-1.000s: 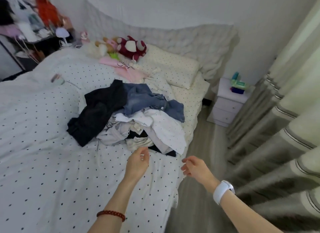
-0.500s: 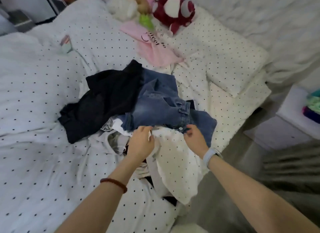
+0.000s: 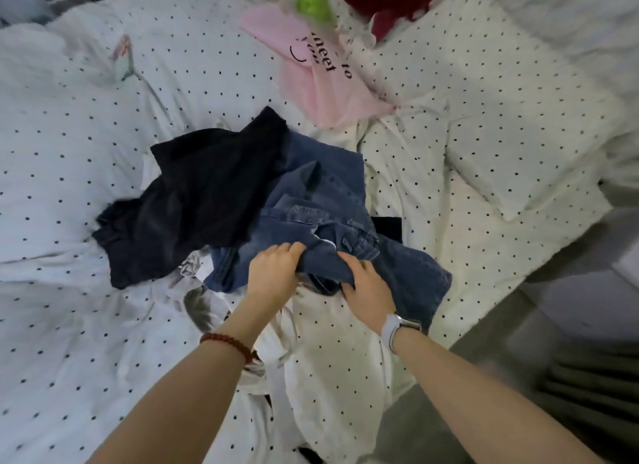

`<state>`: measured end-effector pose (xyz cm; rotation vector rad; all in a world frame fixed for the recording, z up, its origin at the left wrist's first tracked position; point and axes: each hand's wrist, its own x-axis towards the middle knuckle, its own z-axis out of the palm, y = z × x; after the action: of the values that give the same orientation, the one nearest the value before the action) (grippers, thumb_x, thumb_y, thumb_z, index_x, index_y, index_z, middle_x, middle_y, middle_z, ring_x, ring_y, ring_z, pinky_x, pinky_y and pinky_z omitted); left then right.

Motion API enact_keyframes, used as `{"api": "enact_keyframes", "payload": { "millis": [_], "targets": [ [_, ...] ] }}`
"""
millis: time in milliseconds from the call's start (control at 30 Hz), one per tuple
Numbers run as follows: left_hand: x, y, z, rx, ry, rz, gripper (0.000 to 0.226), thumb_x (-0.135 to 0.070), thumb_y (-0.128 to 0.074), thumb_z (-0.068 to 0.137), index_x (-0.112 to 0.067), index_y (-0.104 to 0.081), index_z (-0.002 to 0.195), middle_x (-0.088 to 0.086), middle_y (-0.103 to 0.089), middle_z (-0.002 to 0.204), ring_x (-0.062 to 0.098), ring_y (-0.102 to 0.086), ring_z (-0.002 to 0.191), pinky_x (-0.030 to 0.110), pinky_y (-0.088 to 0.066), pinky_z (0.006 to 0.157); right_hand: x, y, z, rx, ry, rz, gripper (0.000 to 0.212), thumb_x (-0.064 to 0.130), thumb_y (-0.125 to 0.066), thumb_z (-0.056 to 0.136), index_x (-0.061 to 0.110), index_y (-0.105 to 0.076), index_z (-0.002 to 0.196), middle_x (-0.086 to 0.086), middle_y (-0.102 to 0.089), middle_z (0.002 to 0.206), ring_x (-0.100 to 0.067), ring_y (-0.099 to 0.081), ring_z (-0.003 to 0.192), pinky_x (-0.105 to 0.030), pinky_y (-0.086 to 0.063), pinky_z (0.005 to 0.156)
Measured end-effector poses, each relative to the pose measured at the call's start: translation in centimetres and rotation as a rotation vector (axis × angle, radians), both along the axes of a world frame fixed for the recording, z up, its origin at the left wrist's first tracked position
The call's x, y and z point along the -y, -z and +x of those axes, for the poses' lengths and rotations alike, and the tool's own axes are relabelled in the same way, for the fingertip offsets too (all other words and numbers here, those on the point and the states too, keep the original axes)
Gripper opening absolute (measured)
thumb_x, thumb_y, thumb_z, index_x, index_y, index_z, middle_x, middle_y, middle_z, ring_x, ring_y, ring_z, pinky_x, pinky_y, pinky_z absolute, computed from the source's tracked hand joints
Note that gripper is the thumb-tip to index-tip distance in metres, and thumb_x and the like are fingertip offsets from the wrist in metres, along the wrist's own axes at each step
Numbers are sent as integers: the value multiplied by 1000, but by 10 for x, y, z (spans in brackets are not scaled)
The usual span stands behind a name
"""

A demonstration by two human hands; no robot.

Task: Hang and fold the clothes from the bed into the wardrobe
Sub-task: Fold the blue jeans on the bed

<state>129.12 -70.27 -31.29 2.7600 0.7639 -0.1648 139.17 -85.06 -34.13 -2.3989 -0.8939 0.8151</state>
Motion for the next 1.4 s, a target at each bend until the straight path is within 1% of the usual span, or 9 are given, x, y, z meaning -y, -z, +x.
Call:
{"api": "enact_keyframes", "payload": {
  "millis": [300, 533, 633, 733, 833, 1000, 1100, 1300, 1400],
  "targets": [
    [15, -99, -95, 267, -255, -196, 39, -6, -59, 86, -9, -47, 123, 13, -66, 94, 31, -61, 80, 38, -46, 67, -6, -111, -44, -25, -85, 392, 45, 16, -65, 83, 24, -54, 126, 3, -60, 121, -17, -56, 110, -30, -46, 92],
    [113, -97, -257, 47, -212, -281, 31, -23, -57, 91, -13, -43, 117, 8, -66, 97, 26, -61, 84, 32, -39, 63, 69, -124, -153, -205, -563, 6, 18, 33, -64, 84, 24, -61, 99, 2, -66, 98, -18, -60, 92, -31, -49, 78],
    [181, -72, -343, -27, -270, -420, 22, -25, -53, 94, -17, -40, 110, 6, -64, 91, 13, -54, 65, 27, -39, 59, 113, -115, -225, -248, -780, -175, 17, 37, -60, 88, 21, -55, 91, 3, -59, 89, -16, -55, 84, -26, -39, 64],
    [245, -55, -437, -4, -496, -456, 15, -25, -49, 96, -18, -41, 106, -6, -57, 77, 15, -55, 64, 18, -33, 53, 142, -105, -302, -203, -914, -194, 22, 41, -56, 90, 19, -50, 95, -2, -58, 91, -22, -55, 83, -31, -37, 65],
    [286, -58, -517, 26, -858, -416, 18, -23, -50, 95, -25, -35, 105, 1, -57, 85, 24, -56, 78, 28, -33, 60, 149, -106, -380, -218, -958, -79, 23, 41, -53, 91, 21, -43, 98, -6, -57, 91, -26, -56, 84, -33, -38, 65],
    [359, -80, -614, 190, -1410, -331, 22, -13, -52, 93, -16, -33, 104, 14, -58, 87, 33, -58, 78, 33, -34, 62, 161, -110, -509, -379, -1191, -90, 45, 40, -52, 92, 12, -43, 125, -11, -59, 115, -27, -57, 102, -37, -47, 88],
    [410, -84, -643, 354, -1663, -256, 18, -5, -50, 91, -9, -46, 108, 15, -62, 97, 40, -59, 93, 37, -37, 70, 177, -114, -547, -509, -1307, -101, 56, 39, -60, 89, 19, -38, 136, -1, -50, 133, -18, -48, 121, -25, -38, 97],
    [451, -93, -620, 656, -1740, -309, 23, -3, -52, 92, -23, -47, 80, -3, -55, 77, 26, -54, 82, 30, -37, 68, 193, -94, -521, -607, -1365, -45, 90, 25, -72, 79, 18, -15, 148, 2, -31, 149, -13, -35, 134, -34, -32, 112],
    [440, -105, -590, 745, -1573, -348, 27, -1, -50, 92, -27, -52, 87, -12, -61, 86, 4, -56, 79, 15, -41, 67, 187, -91, -489, -635, -1185, -40, 75, 29, -75, 76, 26, -33, 138, 0, -45, 138, -15, -46, 126, -36, -39, 106]
  ]
}}
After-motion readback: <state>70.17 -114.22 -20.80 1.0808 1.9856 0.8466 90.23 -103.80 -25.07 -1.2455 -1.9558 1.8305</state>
